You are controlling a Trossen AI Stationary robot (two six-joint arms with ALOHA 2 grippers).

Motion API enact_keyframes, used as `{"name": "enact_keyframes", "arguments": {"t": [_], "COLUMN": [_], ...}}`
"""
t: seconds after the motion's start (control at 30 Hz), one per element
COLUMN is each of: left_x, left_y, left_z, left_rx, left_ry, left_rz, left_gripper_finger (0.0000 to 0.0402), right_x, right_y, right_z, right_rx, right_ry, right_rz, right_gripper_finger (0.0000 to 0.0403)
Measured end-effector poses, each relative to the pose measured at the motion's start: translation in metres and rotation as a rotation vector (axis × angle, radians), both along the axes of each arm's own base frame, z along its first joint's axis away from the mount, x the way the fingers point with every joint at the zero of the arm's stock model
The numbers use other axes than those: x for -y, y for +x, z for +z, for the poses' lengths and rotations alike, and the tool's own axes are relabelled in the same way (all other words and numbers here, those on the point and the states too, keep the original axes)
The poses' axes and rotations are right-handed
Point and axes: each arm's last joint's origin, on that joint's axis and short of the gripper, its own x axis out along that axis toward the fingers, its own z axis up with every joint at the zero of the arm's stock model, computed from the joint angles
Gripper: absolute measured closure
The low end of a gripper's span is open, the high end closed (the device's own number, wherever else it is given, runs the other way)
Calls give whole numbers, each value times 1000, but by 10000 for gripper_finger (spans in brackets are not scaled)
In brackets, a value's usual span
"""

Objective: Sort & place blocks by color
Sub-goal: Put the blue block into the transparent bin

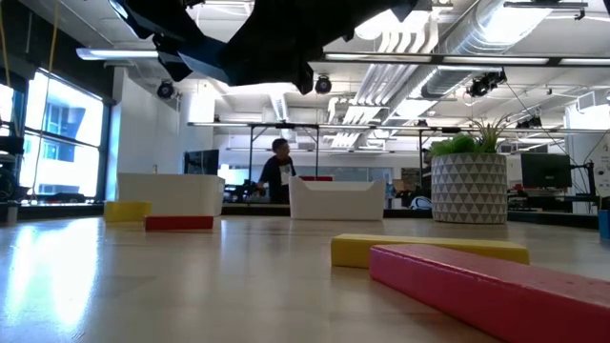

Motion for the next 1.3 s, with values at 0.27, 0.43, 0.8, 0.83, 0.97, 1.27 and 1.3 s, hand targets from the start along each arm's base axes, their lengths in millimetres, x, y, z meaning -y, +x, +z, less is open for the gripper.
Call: {"name": "enact_keyframes", "arguments": {"t": [0.27,0.43,0.8,0.83,0.97,1.27,1.3], "left_x": [0,4,40,45,62,95,98], "left_y": [-1,-5,-18,-19,-24,-44,-46], "left_z": [-1,-6,-16,-16,-17,-22,-22], "left_rx": [-23,-94,-282,-296,-331,-519,-531], "left_ry": [-35,-86,-222,-234,-283,-400,-411], "left_rz": [29,52,28,27,4,-12,-13], "left_gripper_finger": [297,297,294,294,295,294,295], "right_x": [0,5,18,18,14,-2,-4], "right_y": [0,-4,-40,-44,-56,-78,-80], "right_z": [0,2,27,28,25,13,12], "right_rx": [3,-33,-211,-238,-353,-600,-621], "right_ry": [-27,-28,-30,-28,-14,26,29], "right_rz": [14,8,31,32,27,-3,-5], "right_gripper_finger": [197,171,167,167,167,167,167]}}
